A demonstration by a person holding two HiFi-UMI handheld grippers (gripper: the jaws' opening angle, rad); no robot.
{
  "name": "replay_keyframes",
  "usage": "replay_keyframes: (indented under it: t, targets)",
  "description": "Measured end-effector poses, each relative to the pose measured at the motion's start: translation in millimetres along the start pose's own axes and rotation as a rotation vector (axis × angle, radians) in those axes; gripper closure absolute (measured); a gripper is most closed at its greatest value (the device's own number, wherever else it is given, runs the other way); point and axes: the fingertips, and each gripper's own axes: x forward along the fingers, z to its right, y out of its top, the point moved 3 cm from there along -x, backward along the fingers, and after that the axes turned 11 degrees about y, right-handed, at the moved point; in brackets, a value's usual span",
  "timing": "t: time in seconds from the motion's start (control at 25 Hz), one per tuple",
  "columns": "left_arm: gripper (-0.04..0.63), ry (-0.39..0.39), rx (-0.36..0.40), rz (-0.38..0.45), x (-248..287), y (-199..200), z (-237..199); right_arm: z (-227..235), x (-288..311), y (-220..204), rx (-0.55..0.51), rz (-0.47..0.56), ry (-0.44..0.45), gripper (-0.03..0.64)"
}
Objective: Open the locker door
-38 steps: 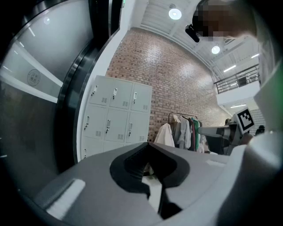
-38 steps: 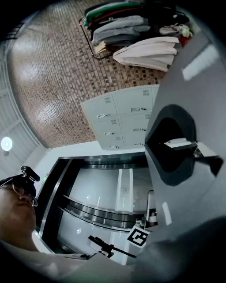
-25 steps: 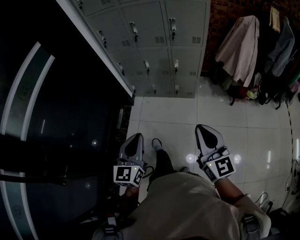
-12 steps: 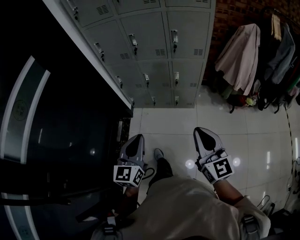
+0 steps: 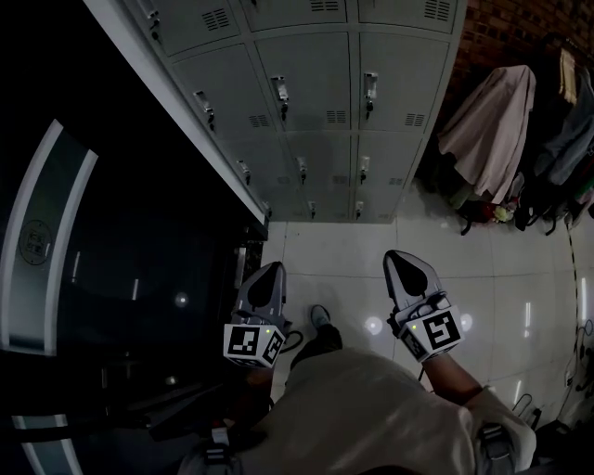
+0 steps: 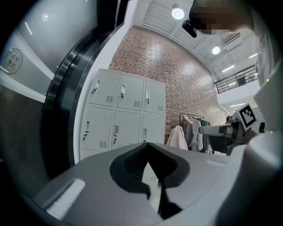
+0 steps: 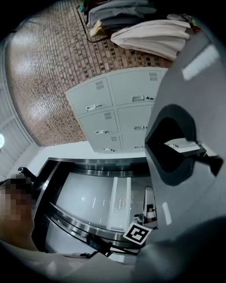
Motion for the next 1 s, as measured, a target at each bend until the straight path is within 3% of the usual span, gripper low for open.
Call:
replay_keyframes:
  t: [0.12, 0.56, 0.88, 1.0]
  targets:
    - [0.529, 0.007, -0.002, 0.003, 15.3, -5.7, -22.6, 5.7, 28.4, -11.5, 0.002, -0.042, 0.005, 0.615]
    - [0.529, -0.036, 0.02, -0.002, 78.1, -22.6, -87.3, 26.9, 119.6, -32.5, -0.003, -0.052, -0.032, 0.615]
    - [0.529, -0.042, 0.03, -0.019, 108.3, -42.3, -122.0, 40.1, 170.6, -37.3, -0.019, 0.069, -0.02, 0.615]
    - [0.529, -0.03, 0.016, -0.028, 118.6, -53.3, -126.0, 49.8, 174.6, -49.1, -0.015, 0.04, -0.03, 0.615]
